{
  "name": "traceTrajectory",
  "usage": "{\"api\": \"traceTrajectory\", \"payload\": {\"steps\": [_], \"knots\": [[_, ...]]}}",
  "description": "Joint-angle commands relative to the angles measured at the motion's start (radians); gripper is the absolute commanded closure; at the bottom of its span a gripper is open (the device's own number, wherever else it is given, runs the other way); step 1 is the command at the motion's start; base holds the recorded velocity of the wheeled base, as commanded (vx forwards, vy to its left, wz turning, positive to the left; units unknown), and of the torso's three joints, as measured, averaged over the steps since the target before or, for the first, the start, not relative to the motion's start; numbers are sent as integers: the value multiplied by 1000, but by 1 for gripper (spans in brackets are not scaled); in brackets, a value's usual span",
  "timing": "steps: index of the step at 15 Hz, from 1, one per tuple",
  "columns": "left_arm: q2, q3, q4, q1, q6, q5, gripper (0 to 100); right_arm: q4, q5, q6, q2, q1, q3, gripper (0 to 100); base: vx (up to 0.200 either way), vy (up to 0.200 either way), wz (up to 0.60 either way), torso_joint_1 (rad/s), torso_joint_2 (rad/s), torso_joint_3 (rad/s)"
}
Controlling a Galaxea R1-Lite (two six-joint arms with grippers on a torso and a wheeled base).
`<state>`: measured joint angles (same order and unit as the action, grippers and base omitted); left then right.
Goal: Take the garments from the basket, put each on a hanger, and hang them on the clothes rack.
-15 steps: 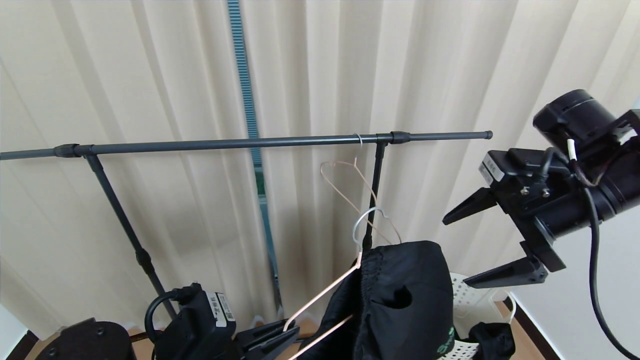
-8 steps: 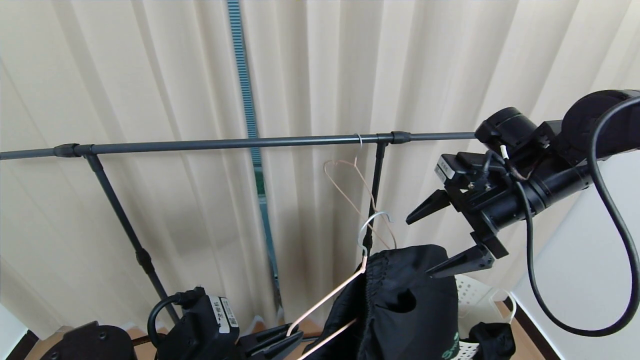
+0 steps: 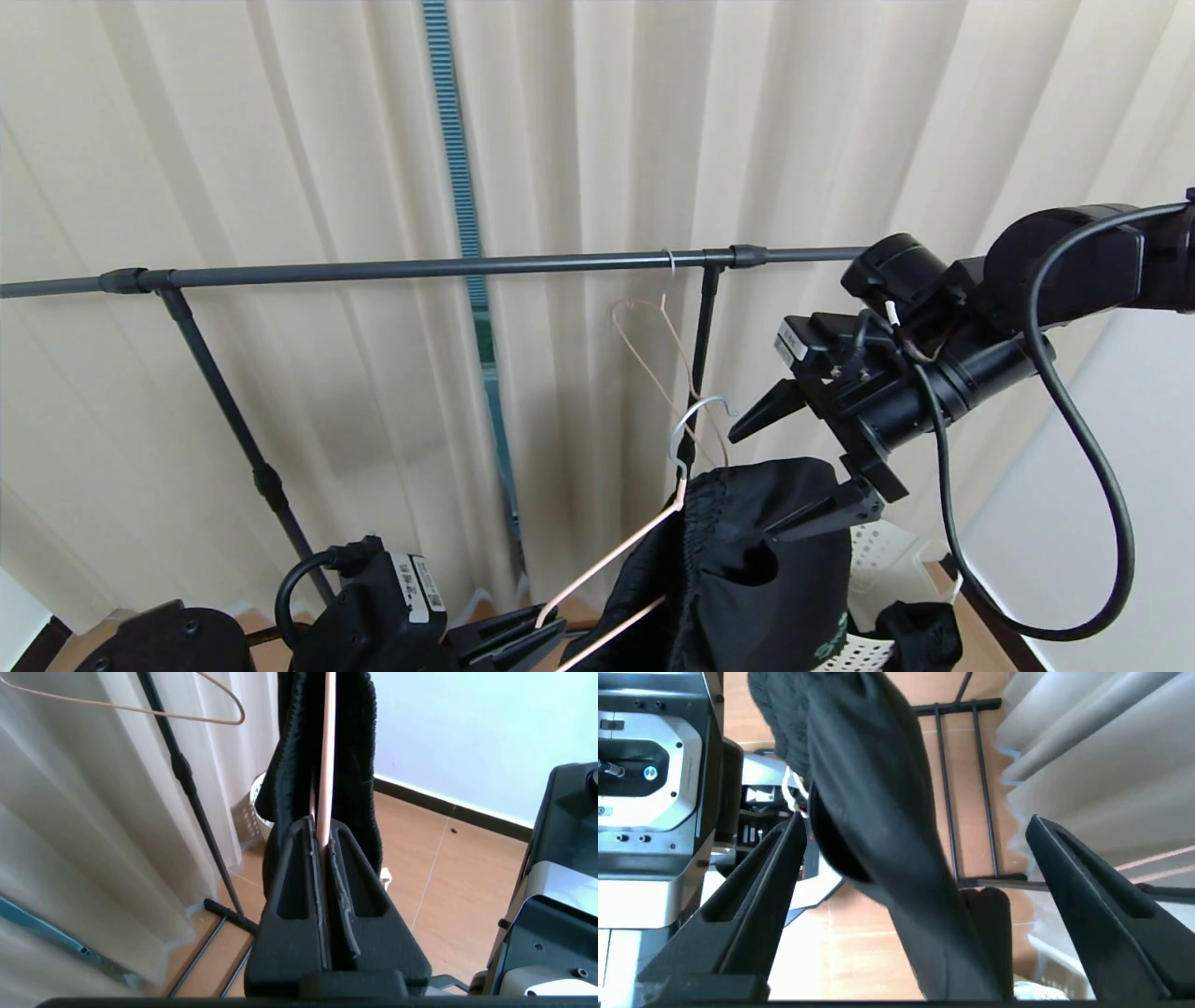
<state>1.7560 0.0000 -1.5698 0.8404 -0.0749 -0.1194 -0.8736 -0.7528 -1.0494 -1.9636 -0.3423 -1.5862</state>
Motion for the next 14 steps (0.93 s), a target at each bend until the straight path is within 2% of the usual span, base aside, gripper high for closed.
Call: {"api": "traceTrajectory", "payload": {"steps": [1, 8, 9, 14], "knots": [[-1, 0, -1, 0, 0, 0, 100, 18, -23, 14, -21, -18, 6, 0, 0, 0, 0, 0, 0, 0], [-3, 0, -1, 0, 0, 0, 100, 38, -53, 49, -67, -60, 8, 0, 0, 0, 0, 0, 0, 0], [-3, 0, -1, 0, 0, 0, 100, 41, -53, 58, -67, -60, 11, 100, 0, 0, 0, 0, 0, 0], [-1, 0, -1, -1, 6, 0, 100, 54, -54, 58, -44, -60, 40, 100, 0, 0, 0, 0, 0, 0]]}}
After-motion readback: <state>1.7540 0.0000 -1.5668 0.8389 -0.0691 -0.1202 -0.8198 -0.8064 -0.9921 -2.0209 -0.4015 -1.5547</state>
